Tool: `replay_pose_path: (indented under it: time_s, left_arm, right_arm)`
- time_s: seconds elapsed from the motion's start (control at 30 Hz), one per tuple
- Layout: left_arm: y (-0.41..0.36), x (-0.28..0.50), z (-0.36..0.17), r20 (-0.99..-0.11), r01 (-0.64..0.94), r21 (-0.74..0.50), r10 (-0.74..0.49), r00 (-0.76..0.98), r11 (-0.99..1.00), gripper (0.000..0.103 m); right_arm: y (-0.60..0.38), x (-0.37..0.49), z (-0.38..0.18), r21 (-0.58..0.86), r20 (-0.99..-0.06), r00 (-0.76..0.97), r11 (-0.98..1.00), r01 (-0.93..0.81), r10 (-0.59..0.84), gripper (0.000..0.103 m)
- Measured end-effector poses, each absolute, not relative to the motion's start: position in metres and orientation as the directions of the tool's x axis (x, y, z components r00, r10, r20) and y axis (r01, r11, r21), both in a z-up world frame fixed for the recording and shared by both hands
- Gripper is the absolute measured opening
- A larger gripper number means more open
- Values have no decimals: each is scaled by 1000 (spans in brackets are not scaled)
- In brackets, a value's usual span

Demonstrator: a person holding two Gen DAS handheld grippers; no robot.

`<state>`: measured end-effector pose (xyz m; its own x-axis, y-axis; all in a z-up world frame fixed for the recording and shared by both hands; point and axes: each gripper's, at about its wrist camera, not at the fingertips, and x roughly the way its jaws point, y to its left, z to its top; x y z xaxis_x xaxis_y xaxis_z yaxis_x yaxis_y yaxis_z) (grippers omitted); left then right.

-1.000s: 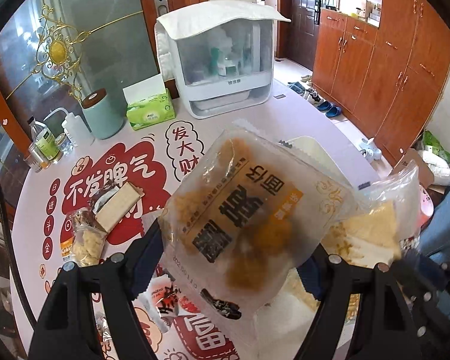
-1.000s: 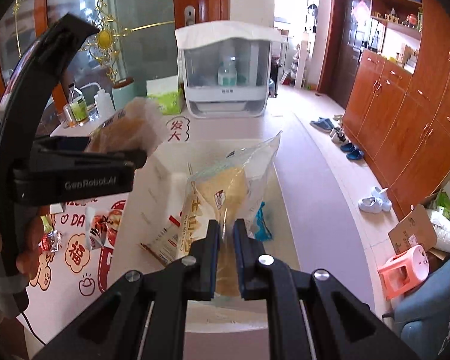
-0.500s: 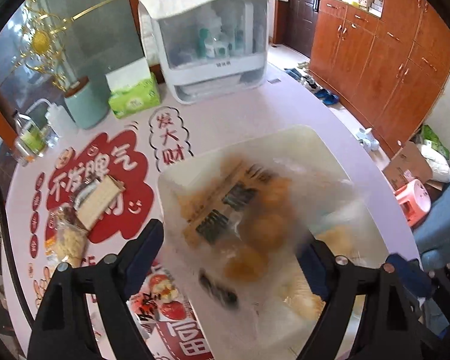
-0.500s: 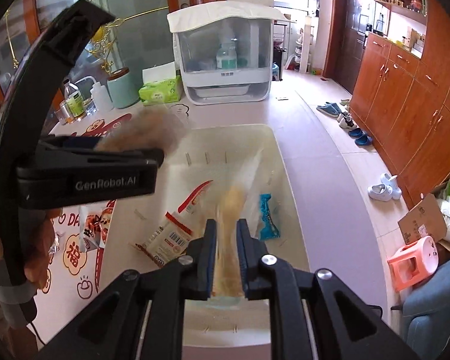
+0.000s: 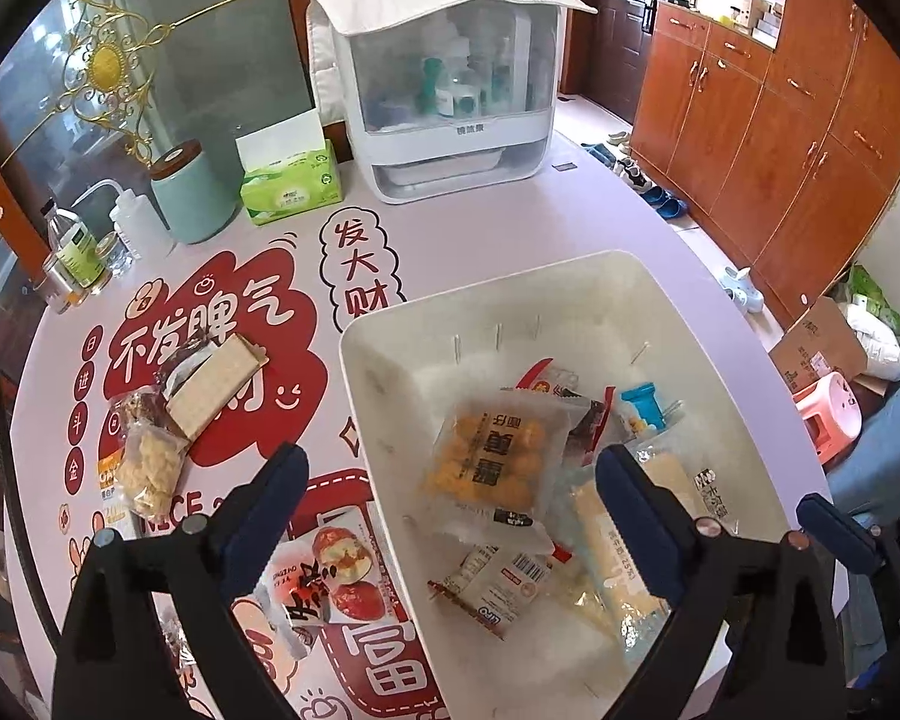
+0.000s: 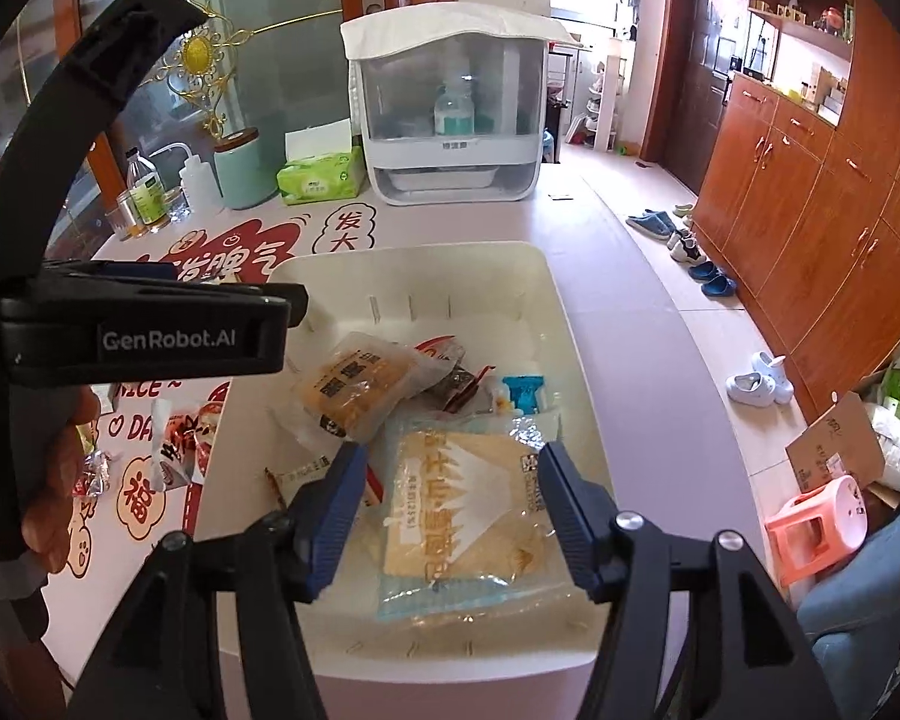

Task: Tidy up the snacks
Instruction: 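Open both tools to drop the bags into the tray and withdraw, then grasp the green pastry packet with the left tool while the right grasps the red-labelled bag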

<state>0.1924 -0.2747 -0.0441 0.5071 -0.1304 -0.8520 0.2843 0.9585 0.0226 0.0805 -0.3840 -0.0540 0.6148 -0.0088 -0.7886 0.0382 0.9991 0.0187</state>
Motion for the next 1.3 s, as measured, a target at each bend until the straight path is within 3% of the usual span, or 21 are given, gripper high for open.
replay_pose_path:
  time_s: [0.67, 1.13, 1.3]
  left_arm:
    - [-206, 140, -22, -835, 239, 57, -85, 544, 969, 96]
    - [-20, 126, 5, -812, 76, 80, 21, 584, 994, 96]
    - [42, 130, 8, -802, 53, 126, 71, 593, 991, 96]
  right_arm:
    - [-347, 56, -39, 62, -774, 631, 998, 0, 48, 60]
    - [-227, 57, -22, 90, -766, 629, 991, -100, 133, 60]
    - [-175, 56, -28, 114, -770, 608, 979, -170, 195, 66]
